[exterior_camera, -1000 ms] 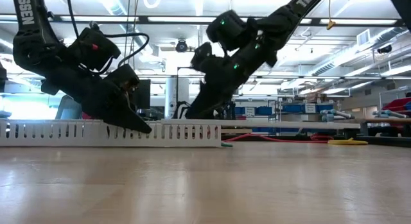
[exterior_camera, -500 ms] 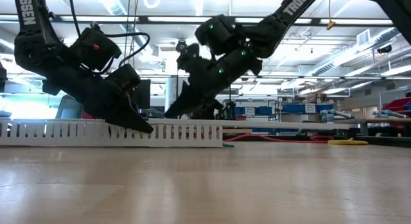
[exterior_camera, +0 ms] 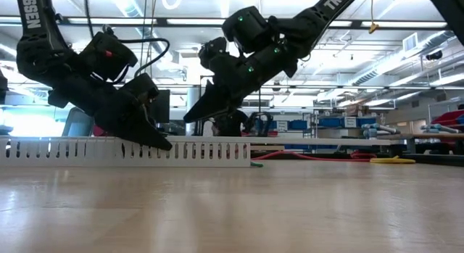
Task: Ziptie cables
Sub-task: Close the cable duct
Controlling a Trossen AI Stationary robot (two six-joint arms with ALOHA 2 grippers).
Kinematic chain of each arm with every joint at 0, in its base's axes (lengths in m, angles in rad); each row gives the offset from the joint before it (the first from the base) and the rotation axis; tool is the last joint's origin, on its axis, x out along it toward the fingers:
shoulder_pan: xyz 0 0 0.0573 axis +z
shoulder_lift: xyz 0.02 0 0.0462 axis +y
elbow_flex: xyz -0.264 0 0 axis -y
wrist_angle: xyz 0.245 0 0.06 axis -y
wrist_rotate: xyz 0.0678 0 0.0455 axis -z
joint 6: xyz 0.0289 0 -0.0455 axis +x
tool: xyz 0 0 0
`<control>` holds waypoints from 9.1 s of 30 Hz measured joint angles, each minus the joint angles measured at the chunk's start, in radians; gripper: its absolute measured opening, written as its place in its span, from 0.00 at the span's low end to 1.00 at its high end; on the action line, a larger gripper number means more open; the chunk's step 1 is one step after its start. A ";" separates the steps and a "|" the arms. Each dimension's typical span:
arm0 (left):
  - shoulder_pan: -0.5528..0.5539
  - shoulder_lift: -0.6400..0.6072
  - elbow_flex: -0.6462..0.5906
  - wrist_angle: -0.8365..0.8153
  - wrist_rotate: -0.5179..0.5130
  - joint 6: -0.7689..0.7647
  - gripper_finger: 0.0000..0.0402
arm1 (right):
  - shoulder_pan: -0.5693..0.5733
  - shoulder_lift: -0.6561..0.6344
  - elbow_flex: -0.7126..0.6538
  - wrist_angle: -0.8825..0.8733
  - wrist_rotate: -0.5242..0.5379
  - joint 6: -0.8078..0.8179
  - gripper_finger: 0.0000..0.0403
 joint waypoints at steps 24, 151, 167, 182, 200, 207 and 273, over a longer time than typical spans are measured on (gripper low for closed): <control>0.000 -0.243 -0.183 -0.079 -0.004 -0.080 0.74 | -0.002 -0.004 0.001 -0.022 0.000 0.013 0.00; 0.000 0.237 0.198 0.065 -0.010 0.075 0.71 | -0.007 -0.224 -0.393 0.240 0.127 0.093 0.00; 0.000 0.237 0.198 0.060 0.005 0.082 0.71 | -0.009 -0.111 -0.330 0.239 0.107 0.131 0.00; 0.000 0.235 0.199 0.051 0.005 0.082 0.62 | -0.009 -0.083 -0.219 0.228 0.061 0.049 0.00; 0.003 0.187 0.195 -0.039 0.008 0.057 0.63 | -0.009 -0.086 -0.222 0.211 0.054 0.056 0.00; 0.007 0.187 0.195 -0.037 0.011 -0.012 0.64 | -0.009 -0.087 -0.222 0.211 0.050 0.059 0.00; 0.002 0.105 0.071 0.025 0.012 0.000 0.62 | -0.018 -0.018 -0.195 0.067 0.001 0.225 0.00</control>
